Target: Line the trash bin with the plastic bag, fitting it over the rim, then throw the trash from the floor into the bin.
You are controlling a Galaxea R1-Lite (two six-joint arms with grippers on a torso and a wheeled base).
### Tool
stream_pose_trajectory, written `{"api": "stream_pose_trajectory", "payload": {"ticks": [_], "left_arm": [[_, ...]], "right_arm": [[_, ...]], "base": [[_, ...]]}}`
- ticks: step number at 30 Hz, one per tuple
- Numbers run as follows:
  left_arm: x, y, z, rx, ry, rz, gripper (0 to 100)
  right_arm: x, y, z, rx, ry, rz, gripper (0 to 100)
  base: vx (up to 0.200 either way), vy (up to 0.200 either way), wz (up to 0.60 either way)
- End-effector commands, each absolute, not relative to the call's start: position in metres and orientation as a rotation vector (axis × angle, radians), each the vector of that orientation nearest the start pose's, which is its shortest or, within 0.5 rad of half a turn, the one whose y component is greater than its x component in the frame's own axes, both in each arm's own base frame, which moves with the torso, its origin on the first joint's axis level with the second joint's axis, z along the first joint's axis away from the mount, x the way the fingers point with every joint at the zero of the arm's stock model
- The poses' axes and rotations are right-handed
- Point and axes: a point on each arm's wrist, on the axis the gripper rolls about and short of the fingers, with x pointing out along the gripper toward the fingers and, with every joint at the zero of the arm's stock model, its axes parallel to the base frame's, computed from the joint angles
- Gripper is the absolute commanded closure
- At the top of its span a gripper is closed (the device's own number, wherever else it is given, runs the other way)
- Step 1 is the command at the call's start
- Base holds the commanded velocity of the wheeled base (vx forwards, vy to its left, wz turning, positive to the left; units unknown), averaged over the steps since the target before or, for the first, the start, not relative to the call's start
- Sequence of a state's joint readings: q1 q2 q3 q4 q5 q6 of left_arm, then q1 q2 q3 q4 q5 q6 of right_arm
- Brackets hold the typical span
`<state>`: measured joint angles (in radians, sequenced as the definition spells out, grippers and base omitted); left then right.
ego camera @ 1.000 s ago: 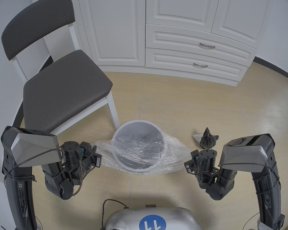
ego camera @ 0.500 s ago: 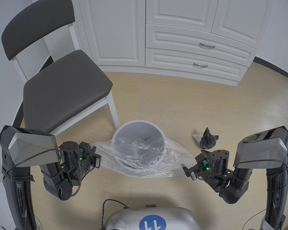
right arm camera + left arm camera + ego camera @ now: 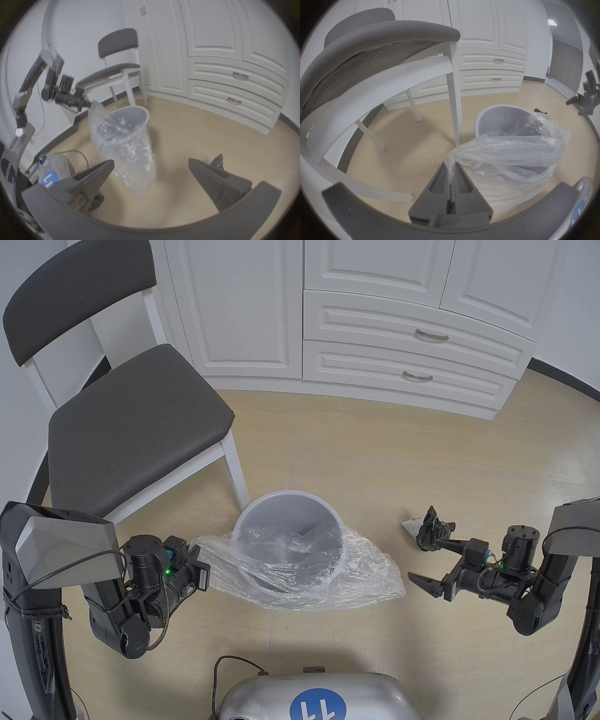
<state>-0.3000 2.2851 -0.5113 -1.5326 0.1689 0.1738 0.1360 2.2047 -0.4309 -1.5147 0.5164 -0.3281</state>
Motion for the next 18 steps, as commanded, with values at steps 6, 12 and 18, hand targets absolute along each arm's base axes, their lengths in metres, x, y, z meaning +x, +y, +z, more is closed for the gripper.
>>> {"api": "stream_pose_trajectory", "payload": {"ticks": [6, 12, 18], "left_arm": [[0.321, -0.094, 0.017, 0.229, 0.222, -0.147, 100], [0.32, -0.095, 0.018, 0.229, 0.22, -0.151, 100], [0.316, -0.095, 0.016, 0.231, 0.232, -0.166, 100]], "right_arm": [[0.305, 0.064, 0.085, -0.076, 0.048, 0.602, 0], [0.29, 0.119, 0.117, -0.099, 0.063, 0.422, 0], [0.254, 0.183, 0.135, -0.082, 0.196, 0.327, 0]], "base": [[0.0, 0.0, 0.0], [0.0, 0.0, 0.0], [0.0, 0.0, 0.0]]}}
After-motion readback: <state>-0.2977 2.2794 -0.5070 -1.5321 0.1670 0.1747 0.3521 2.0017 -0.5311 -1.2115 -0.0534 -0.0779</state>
